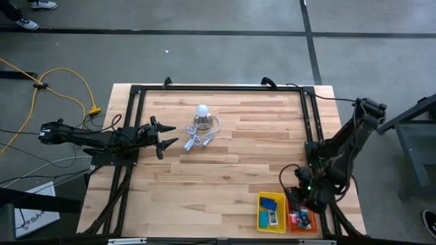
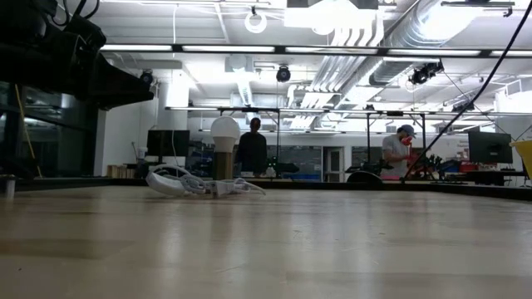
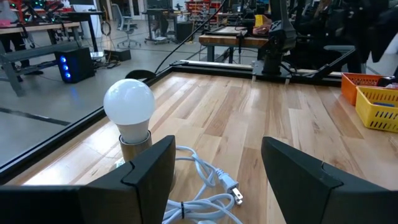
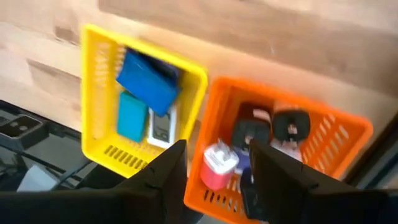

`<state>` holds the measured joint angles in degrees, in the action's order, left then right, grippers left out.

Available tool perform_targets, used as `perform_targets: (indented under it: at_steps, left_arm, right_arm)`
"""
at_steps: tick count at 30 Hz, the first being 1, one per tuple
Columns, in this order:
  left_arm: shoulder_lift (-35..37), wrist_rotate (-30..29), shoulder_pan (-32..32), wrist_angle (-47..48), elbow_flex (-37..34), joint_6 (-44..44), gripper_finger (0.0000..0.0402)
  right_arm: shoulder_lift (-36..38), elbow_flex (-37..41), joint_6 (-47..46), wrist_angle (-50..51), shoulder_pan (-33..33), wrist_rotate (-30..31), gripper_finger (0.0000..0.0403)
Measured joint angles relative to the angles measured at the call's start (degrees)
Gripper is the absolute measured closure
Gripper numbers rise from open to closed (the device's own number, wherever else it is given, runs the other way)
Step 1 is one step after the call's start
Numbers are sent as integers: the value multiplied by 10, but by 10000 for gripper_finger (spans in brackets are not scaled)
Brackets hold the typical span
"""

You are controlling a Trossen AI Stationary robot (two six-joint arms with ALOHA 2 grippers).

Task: Pick & Place Office items
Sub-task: Return to Home Position

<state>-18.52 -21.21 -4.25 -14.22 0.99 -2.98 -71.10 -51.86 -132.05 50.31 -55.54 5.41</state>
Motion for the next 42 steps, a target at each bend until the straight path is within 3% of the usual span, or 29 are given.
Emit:
perform_targets:
  at_steps: [6, 12, 22, 27, 35, 42]
  left_arm:
    - [0, 0, 0, 0, 0, 0, 171]
    - [0, 0, 0, 0, 0, 0, 171]
    - [0, 0, 0, 0, 0, 0, 171]
    - [0, 0, 0, 0, 0, 0, 171]
    - [0, 0, 0, 0, 0, 0, 171]
    - [0, 0, 0, 0, 0, 0, 171]
  right_arm:
    - [2, 0, 50, 17, 22, 26, 243]
    - [2, 0, 138, 68, 60, 106, 243]
    - [29, 0, 440, 76, 200, 200, 243]
    - [39, 0, 612, 25, 284, 228, 243]
    - [50, 0, 918, -146, 437, 172, 243]
    - [50, 0, 1083, -262, 546, 98, 243]
